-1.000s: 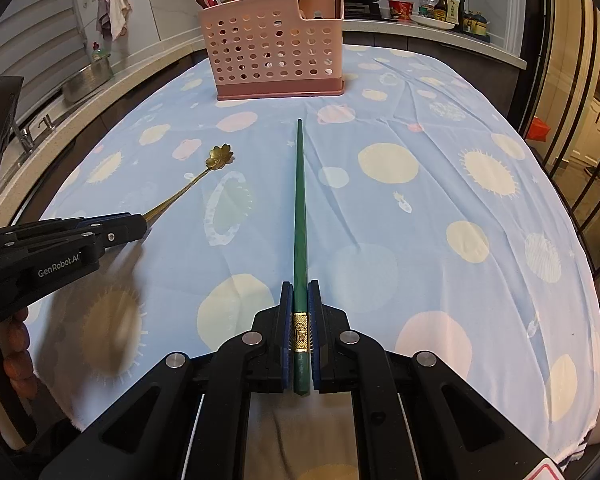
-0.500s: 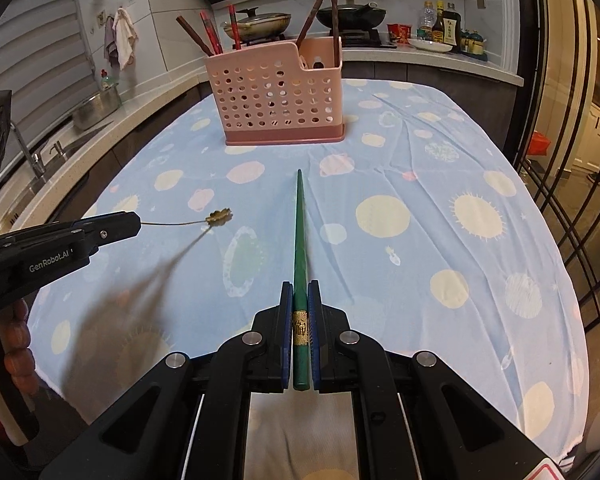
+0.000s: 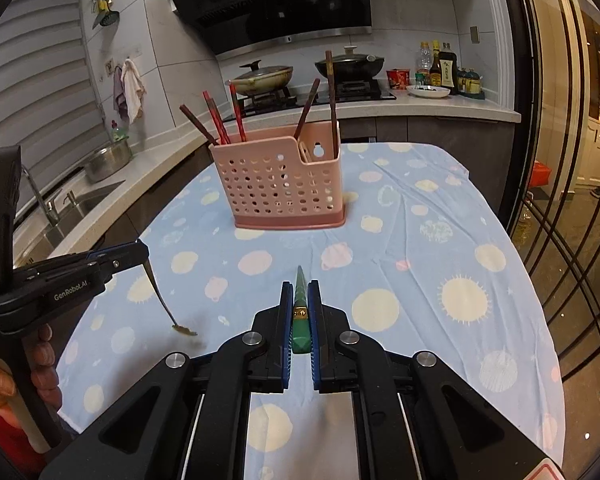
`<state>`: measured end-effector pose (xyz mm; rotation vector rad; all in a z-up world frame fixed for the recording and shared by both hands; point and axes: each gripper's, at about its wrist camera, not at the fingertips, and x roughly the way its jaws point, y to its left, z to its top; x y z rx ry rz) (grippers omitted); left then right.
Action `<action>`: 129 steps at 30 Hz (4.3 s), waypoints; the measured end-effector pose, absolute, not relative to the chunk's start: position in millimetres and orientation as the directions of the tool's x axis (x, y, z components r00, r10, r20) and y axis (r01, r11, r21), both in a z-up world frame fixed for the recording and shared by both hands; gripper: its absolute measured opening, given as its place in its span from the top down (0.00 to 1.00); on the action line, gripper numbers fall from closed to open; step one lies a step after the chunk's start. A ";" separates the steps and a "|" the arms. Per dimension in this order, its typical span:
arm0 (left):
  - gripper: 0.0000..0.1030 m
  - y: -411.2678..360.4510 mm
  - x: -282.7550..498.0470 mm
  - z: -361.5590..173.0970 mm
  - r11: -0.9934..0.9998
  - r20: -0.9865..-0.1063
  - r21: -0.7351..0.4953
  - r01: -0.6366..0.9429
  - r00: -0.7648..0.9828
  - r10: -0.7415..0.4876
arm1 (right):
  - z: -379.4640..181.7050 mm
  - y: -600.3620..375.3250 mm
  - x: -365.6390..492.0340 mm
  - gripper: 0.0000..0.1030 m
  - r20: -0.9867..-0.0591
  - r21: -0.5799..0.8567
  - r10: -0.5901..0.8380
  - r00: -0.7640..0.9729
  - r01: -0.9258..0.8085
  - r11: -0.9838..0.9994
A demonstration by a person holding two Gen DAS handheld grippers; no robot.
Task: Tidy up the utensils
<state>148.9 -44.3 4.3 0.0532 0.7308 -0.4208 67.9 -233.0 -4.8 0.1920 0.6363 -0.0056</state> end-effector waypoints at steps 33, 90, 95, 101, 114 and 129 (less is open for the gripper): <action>0.55 -100.6 181.4 -74.8 0.877 -0.798 -0.149 0.456 0.468 -0.379 | -5.1 -261.5 88.8 0.93 -0.585 0.221 0.040 0.810 0.112 0.969; 0.77 -77.4 179.6 -63.6 0.885 -0.807 -0.194 0.423 0.444 -0.389 | 11.7 -260.8 98.7 0.93 -0.573 0.226 0.061 0.817 0.087 0.970; 0.70 -75.7 160.5 -90.2 0.885 -0.844 -0.208 0.416 0.382 -0.378 | 6.5 -261.2 97.7 0.93 -0.584 0.233 0.065 0.809 0.090 0.968; 0.71 -72.6 154.9 -103.1 0.890 -0.852 -0.218 0.400 0.367 -0.374 | 3.9 -258.5 95.9 0.93 -0.590 0.230 0.066 0.805 0.089 0.969; 0.97 -83.6 148.2 -105.5 0.872 -0.848 -0.233 0.430 0.349 -0.398 | 2.4 -256.4 92.4 0.93 -0.592 0.233 0.072 0.803 0.085 0.969; 0.50 -68.2 190.2 -95.2 0.923 -0.839 -0.211 0.323 0.424 -0.340 | 4.1 -259.3 87.6 0.93 -0.583 0.238 0.072 0.809 0.086 0.967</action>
